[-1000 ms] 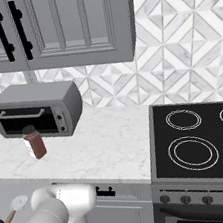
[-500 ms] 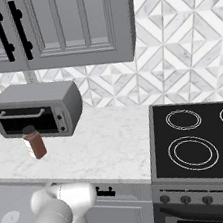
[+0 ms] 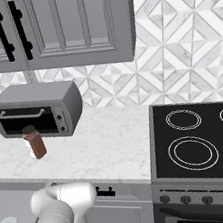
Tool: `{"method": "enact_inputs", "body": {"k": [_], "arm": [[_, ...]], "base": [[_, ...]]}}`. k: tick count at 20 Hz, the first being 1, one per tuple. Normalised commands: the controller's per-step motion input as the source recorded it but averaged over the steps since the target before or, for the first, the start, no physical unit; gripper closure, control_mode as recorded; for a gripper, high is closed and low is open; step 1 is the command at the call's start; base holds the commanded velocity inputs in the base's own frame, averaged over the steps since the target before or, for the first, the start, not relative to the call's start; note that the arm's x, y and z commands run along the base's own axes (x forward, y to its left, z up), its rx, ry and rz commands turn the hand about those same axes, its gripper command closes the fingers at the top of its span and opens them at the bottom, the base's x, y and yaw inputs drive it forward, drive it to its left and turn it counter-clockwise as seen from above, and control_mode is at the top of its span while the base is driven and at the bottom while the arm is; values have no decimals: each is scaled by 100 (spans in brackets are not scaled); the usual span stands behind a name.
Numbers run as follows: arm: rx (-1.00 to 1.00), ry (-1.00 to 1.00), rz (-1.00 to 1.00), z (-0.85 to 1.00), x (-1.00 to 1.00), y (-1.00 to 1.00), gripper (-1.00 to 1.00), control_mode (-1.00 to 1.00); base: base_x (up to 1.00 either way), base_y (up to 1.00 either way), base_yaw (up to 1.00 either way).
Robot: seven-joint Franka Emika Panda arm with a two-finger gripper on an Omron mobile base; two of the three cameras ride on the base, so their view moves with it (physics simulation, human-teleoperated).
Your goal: Pick the pizza cutter from the drawer and place it on the counter.
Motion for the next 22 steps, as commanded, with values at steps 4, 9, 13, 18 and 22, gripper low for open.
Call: {"method": "enact_inputs", "body": {"k": [4,9,13,18,22], "arm": [[3,0,0,15,98,-9,-100,-100],[3,0,0,8,100,-19,-100,-100],[0,0,0,-1,89,-4,-100,-100],[-1,0,0,-22,29,-10,-100,-100],[-6,-3,0,-23,-38,0,-100,-100]], "base": [[0,0,0],[0,0,0],[0,0,0],[0,0,0],[0,0,0]]}}
